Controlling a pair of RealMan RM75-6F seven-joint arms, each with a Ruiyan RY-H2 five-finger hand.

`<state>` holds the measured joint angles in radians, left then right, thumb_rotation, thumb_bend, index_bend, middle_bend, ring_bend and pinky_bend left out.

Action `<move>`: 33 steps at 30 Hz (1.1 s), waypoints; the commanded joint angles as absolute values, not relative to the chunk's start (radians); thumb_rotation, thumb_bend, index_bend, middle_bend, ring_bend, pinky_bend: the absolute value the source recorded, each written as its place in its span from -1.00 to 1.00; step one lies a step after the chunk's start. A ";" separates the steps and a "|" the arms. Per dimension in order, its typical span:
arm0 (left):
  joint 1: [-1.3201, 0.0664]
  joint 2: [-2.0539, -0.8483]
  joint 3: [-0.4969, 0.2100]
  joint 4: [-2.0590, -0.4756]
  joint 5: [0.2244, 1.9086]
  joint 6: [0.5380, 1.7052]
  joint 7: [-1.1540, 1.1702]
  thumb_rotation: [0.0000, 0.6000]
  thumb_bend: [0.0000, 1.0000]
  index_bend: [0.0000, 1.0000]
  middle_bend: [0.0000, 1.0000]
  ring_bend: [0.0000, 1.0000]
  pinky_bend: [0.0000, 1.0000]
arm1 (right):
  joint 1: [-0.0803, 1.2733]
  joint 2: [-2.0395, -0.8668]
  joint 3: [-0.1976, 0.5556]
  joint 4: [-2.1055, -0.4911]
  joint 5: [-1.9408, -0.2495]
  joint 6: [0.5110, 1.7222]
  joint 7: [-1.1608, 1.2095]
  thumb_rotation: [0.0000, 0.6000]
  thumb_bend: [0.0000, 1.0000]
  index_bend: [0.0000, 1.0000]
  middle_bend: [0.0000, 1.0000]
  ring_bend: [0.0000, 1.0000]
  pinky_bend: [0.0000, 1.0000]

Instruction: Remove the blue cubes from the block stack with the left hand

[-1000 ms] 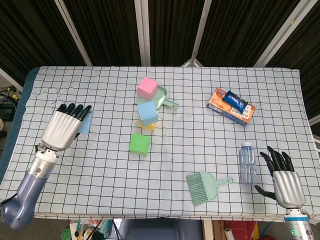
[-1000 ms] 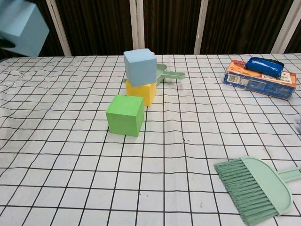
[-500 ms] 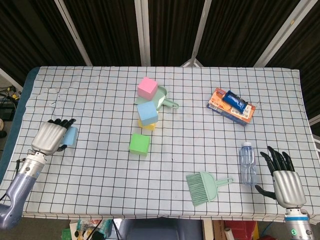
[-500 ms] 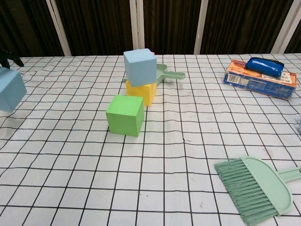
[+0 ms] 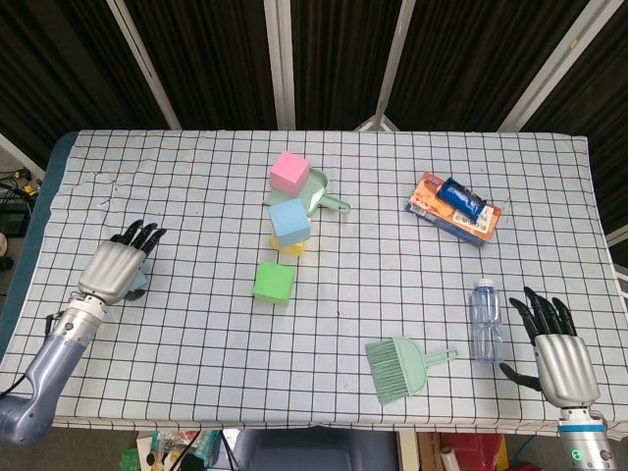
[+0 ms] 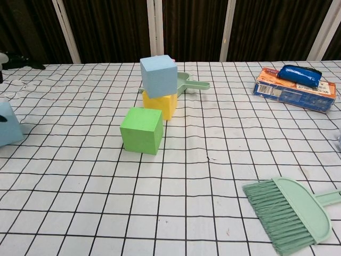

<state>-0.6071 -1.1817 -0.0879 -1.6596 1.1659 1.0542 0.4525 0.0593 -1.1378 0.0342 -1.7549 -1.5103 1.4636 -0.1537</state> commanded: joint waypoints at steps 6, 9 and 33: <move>-0.718 -1.227 -0.225 -1.768 1.125 1.073 0.506 1.00 -1.00 -0.88 -0.92 -0.91 -0.45 | 0.061 -1.140 0.038 -1.751 -1.501 1.460 -0.155 1.00 -0.75 -0.69 -0.95 -0.81 -1.00; -0.778 -1.280 -0.263 -1.770 1.052 1.067 0.592 1.00 -1.00 -0.89 -0.92 -0.91 -0.45 | 0.062 -1.143 0.041 -1.748 -1.492 1.458 -0.161 1.00 -0.75 -0.69 -0.95 -0.81 -1.00; -1.045 -1.555 -0.332 -1.407 0.695 0.906 0.677 1.00 -1.00 -0.94 -0.92 -0.91 -0.48 | 0.082 -1.176 0.078 -1.728 -1.391 1.424 -0.220 1.00 -0.75 -0.69 -0.95 -0.81 -1.00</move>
